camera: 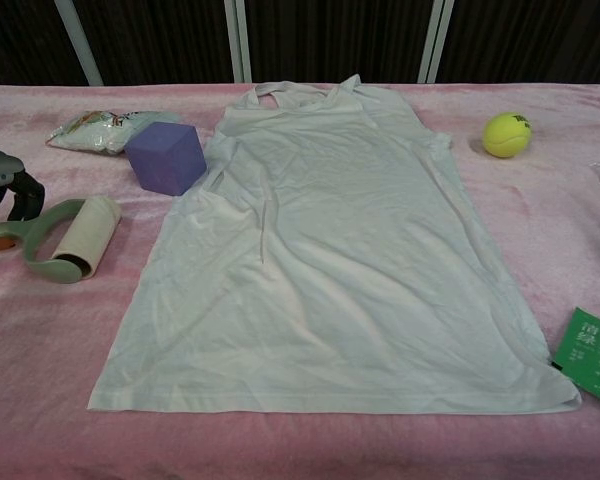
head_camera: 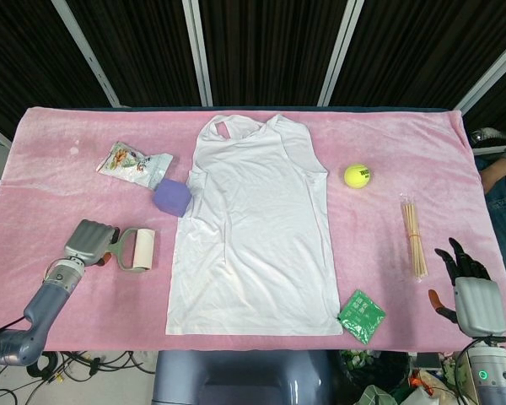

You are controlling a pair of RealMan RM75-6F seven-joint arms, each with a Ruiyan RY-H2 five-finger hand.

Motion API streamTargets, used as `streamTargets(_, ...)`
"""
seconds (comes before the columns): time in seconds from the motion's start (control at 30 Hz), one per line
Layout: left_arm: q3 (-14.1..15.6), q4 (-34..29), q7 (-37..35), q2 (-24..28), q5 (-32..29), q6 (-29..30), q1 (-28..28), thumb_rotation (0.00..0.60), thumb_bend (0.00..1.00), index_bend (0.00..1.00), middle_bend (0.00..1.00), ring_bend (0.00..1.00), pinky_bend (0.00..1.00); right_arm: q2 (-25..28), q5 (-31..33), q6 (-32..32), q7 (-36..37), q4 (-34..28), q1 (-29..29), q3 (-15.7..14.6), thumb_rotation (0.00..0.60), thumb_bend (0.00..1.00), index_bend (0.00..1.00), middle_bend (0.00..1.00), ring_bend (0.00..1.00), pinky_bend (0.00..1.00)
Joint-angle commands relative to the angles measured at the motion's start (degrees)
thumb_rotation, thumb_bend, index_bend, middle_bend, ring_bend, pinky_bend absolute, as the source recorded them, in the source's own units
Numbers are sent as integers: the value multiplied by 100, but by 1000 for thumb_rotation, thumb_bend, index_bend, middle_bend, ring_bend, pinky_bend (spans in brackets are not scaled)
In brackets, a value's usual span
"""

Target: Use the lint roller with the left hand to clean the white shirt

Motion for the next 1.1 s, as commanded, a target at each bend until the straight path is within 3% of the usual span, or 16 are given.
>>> streamTargets(0.03, -1, 10, -3, -8, 9, 8, 4, 600, 419, 580, 592, 577, 682, 0, 3, -2, -2, 0, 0, 0, 600, 249, 198, 25, 160, 204)
streamTargets(0.27, -67, 111, -304, -76, 335, 419, 158, 600, 470, 633, 637, 607, 719, 6, 17, -6, 9, -10, -2, 2, 600, 249, 198, 25, 160, 204)
streamTargets(0.83, -268, 4, -1569, 129, 1258, 1067, 360, 600, 471, 663, 667, 629, 751, -1, 34, 6, -35, -21, -9, 4, 600, 249, 198, 25, 160, 204)
streamTargets(1.1, -420, -178, -1769, 156, 1487, 1171, 299, 600, 470, 680, 678, 638, 759, -5, 46, 7, -41, -22, -8, 10, 600, 249, 198, 25, 160, 204)
